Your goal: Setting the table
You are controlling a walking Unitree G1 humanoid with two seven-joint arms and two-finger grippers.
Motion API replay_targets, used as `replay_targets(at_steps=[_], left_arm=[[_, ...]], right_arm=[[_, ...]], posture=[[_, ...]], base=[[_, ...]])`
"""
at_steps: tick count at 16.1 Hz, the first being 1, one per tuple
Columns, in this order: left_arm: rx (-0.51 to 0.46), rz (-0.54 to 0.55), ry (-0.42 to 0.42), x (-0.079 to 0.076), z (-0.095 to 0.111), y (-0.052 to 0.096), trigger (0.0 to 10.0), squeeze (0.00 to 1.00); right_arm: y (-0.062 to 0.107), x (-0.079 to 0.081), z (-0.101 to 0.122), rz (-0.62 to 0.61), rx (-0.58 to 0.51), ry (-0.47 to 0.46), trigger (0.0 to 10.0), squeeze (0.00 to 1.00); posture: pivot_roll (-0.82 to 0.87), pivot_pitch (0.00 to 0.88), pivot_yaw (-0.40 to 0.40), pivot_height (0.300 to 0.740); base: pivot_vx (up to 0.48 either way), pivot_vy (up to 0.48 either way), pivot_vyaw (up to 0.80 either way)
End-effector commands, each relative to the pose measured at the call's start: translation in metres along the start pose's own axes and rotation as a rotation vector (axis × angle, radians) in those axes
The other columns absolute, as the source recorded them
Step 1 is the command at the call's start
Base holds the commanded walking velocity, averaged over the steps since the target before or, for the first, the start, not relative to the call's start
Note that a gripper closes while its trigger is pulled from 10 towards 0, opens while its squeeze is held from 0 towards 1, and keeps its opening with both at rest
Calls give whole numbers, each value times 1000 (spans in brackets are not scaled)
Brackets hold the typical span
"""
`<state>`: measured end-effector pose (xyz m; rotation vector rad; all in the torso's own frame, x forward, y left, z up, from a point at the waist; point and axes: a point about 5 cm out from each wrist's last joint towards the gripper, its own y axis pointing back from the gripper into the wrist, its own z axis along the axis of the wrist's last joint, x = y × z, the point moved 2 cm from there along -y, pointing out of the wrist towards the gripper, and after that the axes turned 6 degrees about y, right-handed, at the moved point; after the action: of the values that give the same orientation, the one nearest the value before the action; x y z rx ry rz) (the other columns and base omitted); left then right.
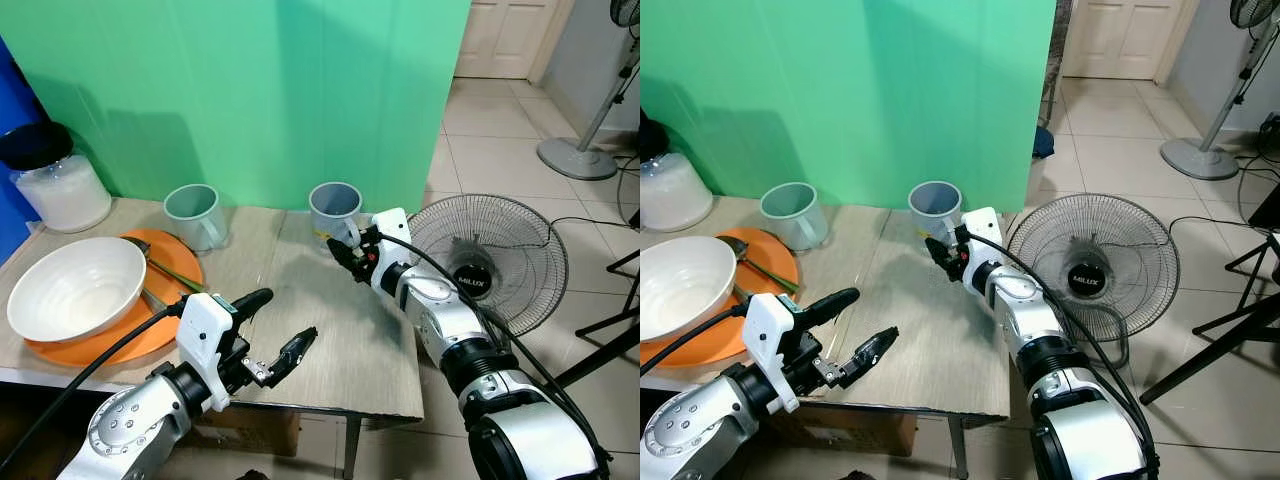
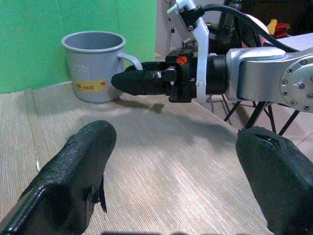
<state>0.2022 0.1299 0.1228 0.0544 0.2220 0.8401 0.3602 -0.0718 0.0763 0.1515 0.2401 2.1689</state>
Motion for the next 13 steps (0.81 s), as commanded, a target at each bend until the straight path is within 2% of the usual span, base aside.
replay_targets(at_steps=[1,10,13], left_arm=[[6,-3,-18,-1,2,0,10000,0],[0,-1,-24,1,4,-2,10000,0],[-20,18,-27,1,6,-2,10000,0]], right_arm=[[-2,-3,9,-13,-25,8,0,0],[-1,-4,10,-15,-40,0,0,0],[20,-20,18,-40,-115,-2,0,0]], posture=[[-60,0,50,740],[-54,0,49,740],[-66,0,62,740]], base=[[0,0,0],[0,0,0],[0,0,0]])
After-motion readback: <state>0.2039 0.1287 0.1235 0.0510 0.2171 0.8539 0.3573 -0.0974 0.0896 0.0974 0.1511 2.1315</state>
